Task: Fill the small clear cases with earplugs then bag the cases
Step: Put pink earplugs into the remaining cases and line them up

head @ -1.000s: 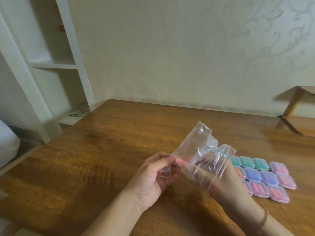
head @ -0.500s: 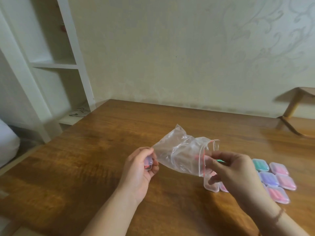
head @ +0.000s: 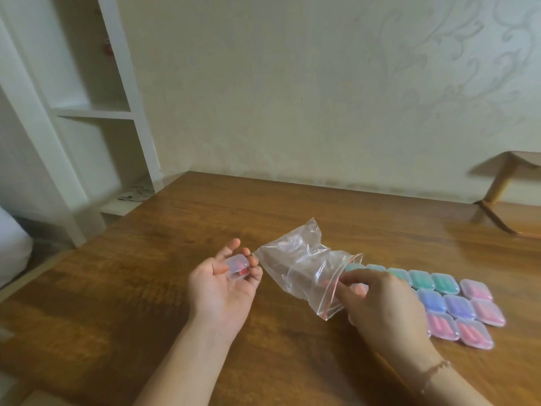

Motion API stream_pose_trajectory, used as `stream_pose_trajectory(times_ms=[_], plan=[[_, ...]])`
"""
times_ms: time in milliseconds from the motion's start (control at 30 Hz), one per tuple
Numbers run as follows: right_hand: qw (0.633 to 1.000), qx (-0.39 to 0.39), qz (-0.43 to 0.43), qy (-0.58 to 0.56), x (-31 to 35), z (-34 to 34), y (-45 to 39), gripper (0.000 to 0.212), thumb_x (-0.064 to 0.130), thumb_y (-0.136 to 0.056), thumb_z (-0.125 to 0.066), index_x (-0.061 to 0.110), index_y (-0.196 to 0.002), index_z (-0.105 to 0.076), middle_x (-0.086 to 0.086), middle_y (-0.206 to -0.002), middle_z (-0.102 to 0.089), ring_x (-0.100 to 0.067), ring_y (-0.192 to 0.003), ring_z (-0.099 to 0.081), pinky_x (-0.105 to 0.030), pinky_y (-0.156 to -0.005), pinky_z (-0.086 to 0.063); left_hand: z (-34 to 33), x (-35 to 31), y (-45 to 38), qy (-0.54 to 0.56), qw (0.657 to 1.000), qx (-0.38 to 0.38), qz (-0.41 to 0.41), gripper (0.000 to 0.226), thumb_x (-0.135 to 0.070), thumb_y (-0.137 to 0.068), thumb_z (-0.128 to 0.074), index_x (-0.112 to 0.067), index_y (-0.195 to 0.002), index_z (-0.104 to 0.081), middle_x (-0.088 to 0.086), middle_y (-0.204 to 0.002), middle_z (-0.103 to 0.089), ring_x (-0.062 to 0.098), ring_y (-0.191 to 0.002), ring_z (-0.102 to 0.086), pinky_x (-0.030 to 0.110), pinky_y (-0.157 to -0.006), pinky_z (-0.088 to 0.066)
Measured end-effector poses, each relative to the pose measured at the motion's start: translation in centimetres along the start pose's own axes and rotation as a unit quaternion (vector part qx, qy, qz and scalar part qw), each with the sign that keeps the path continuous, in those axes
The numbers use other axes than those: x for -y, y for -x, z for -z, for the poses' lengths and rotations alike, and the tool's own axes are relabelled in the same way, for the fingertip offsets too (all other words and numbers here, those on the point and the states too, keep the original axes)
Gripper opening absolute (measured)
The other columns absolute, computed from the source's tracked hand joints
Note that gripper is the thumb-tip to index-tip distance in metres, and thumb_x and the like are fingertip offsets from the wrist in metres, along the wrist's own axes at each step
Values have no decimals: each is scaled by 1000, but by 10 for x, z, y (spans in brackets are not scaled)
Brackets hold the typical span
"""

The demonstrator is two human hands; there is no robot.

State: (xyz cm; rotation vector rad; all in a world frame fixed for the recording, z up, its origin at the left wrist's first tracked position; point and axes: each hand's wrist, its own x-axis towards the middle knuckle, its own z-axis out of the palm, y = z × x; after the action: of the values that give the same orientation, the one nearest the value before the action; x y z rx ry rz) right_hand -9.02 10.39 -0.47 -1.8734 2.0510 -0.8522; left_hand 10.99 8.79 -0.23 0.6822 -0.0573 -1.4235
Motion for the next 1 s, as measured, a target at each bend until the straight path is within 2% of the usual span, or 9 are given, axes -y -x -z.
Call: stream_pose_trajectory(times_ms=[100,200,300,400,467,567,767,867,1000], plan=[[999,6,-7,41,-2,8,1,19,59,-79,-60,43,-71,-66,14,-65,-65,-8,-72,-60,-25,-56,-44,0,-1,1,8,999,42,5,52,-6,-69,-47,-8,-118,-62,20,-104,-56,26,-85,-57,32,-73,-51],[999,11,-11,31,-5,25,2,27,62,-77,-64,37,-68,-69,18,-62,-61,2,-60,-54,-19,-47,-36,0,-2,1,-1,996,93,-5,51,0,-68,-47,-9,-116,-62,16,-99,-56,25,-82,-57,33,-78,-49],[997,71,8,22,-8,36,2,22,56,-77,-68,37,-66,-70,20,-55,-60,4,-55,-56,-13,-41,-36,-6,1,1,-29,993,113,-21,48,-1,-70,-50,-11,-115,-62,14,-98,-55,24,-82,-55,33,-79,-47],[989,137,46,25,-6,43,4,19,50,-78,-69,38,-64,-68,36,-56,-56,14,-62,-54,-14,-48,-41,-22,9,5,-55,987,151,-7,41,2,-76,-48,-10,-112,-63,12,-93,-56,22,-79,-53,32,-75,-41],[985,157,61,37,-4,49,6,15,51,-80,-68,39,-70,-69,25,-59,-60,10,-64,-55,-12,-50,-41,-37,19,6,-71,983,171,9,37,1,-78,-51,-9,-111,-63,11,-89,-58,21,-75,-52,31,-71,-39],[981,172,76,44,-3,51,6,11,51,-81,-67,41,-80,-71,27,-76,-61,9,-75,-55,-12,-57,-43,-55,43,5,-94,977,184,48,38,-3,-76,-57,-7,-113,-63,11,-88,-58,18,-68,-52,29,-66,-38],[987,150,55,-6,-25,76,-7,10,48,-76,-75,40,-70,-72,21,-79,-69,10,-75,-58,-12,-64,-46,-52,81,3,-138,970,177,94,45,-22,-71,-64,-9,-114,-61,9,-81,-57,16,-62,-46,27,-61,-35],[984,64,28,-165,-34,94,-14,3,24,-78,-77,25,-77,-74,12,-74,-74,3,-63,-66,-12,-52,-49,-46,86,3,-147,968,181,98,46,-34,-77,-60,-8,-115,-66,7,-78,-58,15,-61,-47,28,-60,-37],[920,42,-18,-389,-29,80,-13,4,1,-84,-67,3,-85,-71,-7,-78,-75,-18,-71,-73,-25,-52,-53,-41,97,6,-154,967,158,126,42,-39,-93,-55,-5,-114,-67,8,-68,-60,15,-53,-58,27,-51,-49]])
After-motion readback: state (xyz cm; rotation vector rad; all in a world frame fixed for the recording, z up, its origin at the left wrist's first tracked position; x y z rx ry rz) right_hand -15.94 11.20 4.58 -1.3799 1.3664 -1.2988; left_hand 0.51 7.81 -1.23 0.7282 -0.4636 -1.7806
